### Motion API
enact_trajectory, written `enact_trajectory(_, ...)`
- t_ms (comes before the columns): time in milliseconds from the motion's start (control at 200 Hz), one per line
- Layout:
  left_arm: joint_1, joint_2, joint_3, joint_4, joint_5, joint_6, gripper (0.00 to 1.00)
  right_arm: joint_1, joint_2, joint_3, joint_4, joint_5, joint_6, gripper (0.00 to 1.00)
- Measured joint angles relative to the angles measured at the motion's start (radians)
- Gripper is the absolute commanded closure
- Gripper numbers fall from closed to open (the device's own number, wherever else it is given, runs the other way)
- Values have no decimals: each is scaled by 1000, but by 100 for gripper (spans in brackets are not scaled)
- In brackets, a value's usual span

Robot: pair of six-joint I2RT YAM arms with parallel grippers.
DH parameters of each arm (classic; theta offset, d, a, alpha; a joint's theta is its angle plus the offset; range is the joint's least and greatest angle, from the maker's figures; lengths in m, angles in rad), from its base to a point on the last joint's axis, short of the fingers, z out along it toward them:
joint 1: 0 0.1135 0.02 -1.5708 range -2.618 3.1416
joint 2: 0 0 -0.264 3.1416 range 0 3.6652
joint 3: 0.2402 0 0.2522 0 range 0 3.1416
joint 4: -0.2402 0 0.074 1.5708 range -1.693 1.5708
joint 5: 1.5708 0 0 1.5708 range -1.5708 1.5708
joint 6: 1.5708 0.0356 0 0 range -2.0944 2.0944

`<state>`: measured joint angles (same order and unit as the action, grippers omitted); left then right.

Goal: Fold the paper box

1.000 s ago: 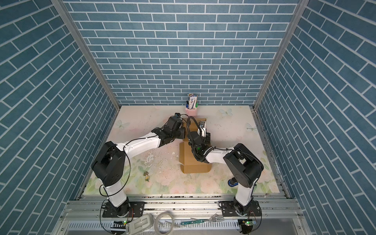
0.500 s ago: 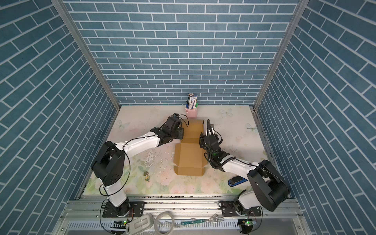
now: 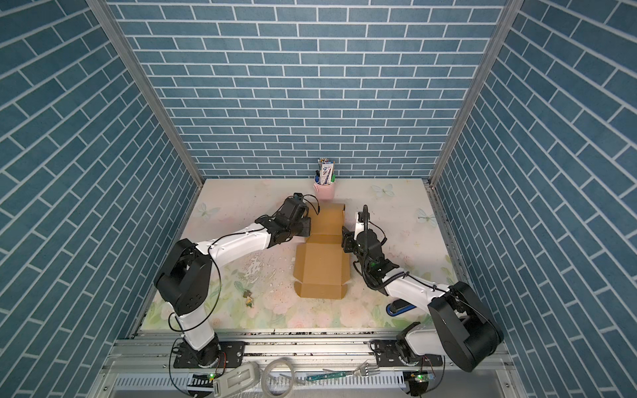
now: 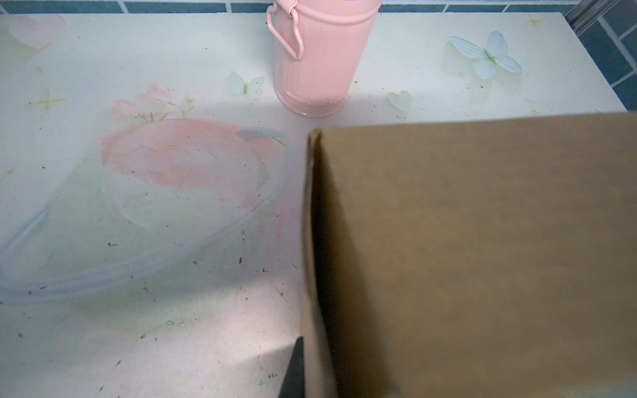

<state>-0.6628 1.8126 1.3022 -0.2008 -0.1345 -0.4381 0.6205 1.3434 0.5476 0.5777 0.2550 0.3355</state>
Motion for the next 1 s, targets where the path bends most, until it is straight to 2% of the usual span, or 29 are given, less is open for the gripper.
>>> enact_trajectory(170,0,3,0,-12,0,0,96,0,81,45,-5,-8,0,43)
enact_trajectory(340,0,13,0,-22,0,0,96,0,172,90,-6,7,1,52)
enact_trajectory(485,0,16,0,-27,0,-1,95,2,243,144,-4,37,12,66)
enact_trajectory(540,0,16,0,-27,0,-3,95,5,264,161,-4,54,18,74)
enact_trajectory(625,0,17,0,-26,0,-9,90,15,289,186,-5,83,31,86)
enact_trajectory(725,0,17,0,-23,0,-19,86,31,304,207,-18,121,42,93)
enact_trajectory(885,-1,17,-4,12,7,-27,74,36,307,210,-43,169,58,100)
enact_trajectory(995,0,14,-35,51,15,-24,69,36,303,210,-63,184,61,100)
